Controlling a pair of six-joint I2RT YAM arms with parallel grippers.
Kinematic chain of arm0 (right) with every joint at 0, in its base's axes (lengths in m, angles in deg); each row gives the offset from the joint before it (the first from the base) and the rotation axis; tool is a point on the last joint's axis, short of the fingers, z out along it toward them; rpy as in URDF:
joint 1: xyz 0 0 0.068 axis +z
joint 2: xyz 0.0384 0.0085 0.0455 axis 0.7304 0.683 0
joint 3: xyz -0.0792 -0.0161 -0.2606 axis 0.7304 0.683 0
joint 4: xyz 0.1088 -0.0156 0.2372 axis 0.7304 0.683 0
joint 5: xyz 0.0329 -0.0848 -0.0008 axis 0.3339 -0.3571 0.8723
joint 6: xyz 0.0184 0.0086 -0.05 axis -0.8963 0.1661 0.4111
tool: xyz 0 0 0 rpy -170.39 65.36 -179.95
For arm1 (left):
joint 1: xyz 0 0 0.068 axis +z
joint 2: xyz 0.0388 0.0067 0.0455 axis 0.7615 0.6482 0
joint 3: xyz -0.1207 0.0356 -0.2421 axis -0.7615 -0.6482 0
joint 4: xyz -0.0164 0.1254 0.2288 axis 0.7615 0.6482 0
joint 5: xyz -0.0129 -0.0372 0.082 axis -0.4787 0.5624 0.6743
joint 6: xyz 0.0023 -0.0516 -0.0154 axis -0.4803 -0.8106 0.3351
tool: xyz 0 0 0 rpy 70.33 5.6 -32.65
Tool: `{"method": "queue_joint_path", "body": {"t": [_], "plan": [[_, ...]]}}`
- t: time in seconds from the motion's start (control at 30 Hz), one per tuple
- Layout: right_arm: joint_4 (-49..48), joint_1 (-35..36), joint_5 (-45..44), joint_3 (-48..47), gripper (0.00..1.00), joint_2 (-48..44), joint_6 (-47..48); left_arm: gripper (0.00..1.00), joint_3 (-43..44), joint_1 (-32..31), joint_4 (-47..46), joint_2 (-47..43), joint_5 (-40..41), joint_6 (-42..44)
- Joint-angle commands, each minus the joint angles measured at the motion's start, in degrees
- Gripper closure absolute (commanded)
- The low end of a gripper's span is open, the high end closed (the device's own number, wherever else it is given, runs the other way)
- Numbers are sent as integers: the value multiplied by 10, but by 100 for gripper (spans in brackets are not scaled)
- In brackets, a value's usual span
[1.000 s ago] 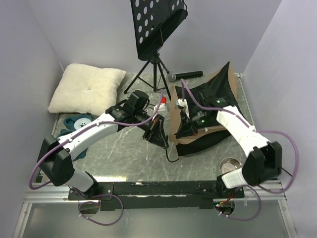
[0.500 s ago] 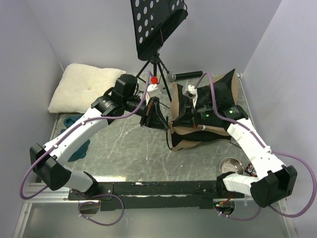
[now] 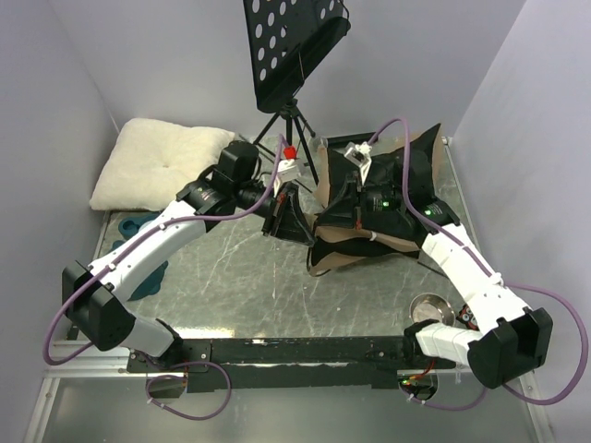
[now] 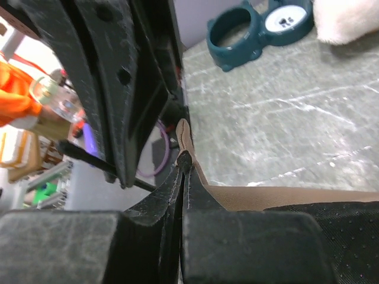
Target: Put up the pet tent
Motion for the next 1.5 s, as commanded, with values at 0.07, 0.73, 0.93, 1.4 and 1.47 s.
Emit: {"method": "queue_joint_path", "body": {"t": [0.07, 0.73, 0.93, 1.4, 1.47], "plan": [[-286, 2, 42, -36, 100, -67, -184, 99, -66, -2, 74, 33, 24, -20], [-264, -25, 31, 13, 100, -80, -171, 56, -153, 117, -204, -128, 109, -172], [-257, -51, 33, -13, 100, -68, -156, 27, -172, 252, -390, -187, 154, -292], [-281, -82, 15, -69, 100, -32, -177, 25, -234, 339, -831, -316, 17, -566], [-278, -82, 12, -68, 100, -33, -175, 21, -221, 291, -766, -335, 25, -524]]}}
